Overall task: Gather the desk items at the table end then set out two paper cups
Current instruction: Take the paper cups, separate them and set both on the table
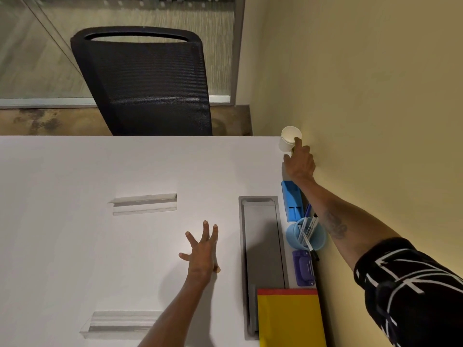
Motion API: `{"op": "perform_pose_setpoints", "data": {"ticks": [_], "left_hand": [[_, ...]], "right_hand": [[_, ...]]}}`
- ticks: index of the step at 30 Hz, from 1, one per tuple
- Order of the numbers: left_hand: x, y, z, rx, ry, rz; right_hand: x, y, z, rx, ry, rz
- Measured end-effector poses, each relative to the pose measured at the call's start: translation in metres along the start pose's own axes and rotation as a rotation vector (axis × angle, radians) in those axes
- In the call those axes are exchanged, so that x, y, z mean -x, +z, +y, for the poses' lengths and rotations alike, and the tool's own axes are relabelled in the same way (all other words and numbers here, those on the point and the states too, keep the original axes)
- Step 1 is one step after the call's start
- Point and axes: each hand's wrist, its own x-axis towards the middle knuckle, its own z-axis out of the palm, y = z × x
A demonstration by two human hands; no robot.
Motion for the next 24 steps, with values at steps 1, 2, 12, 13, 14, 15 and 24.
{"op": "perform_pose_setpoints", "data": {"ticks": [1,2,12,13,14,15,24], "left_hand": [[0.000,0.000,0.000,-0.017,-0.004,-0.002],[-0.001,0.001,0.001,-0.018,-0.005,-0.006],[-0.011,0.008,-0.003,-0.054,0.005,0.007],[-0.012,0.009,-0.004,-0.070,0.002,0.012],[-0.013,0.010,-0.004,-0.084,0.003,0.014],[-0.014,0.012,-0.005,-0.095,0.005,0.016],[-0.019,0.017,-0.006,-0.036,-0.009,0.019]], "right_hand": [[-0.004,0.001,-0.001,0.011,-0.001,-0.009],[-0.008,0.003,-0.003,0.023,0.000,-0.019],[-0.037,0.014,-0.014,0.114,0.023,-0.040],[-0.039,0.015,-0.013,0.118,0.027,-0.033],[-0.041,0.015,-0.013,0.119,0.031,-0.024],[-0.042,0.015,-0.013,0.120,0.034,-0.014],[-0.015,0.007,-0.023,0.069,-0.086,0.050]]}}
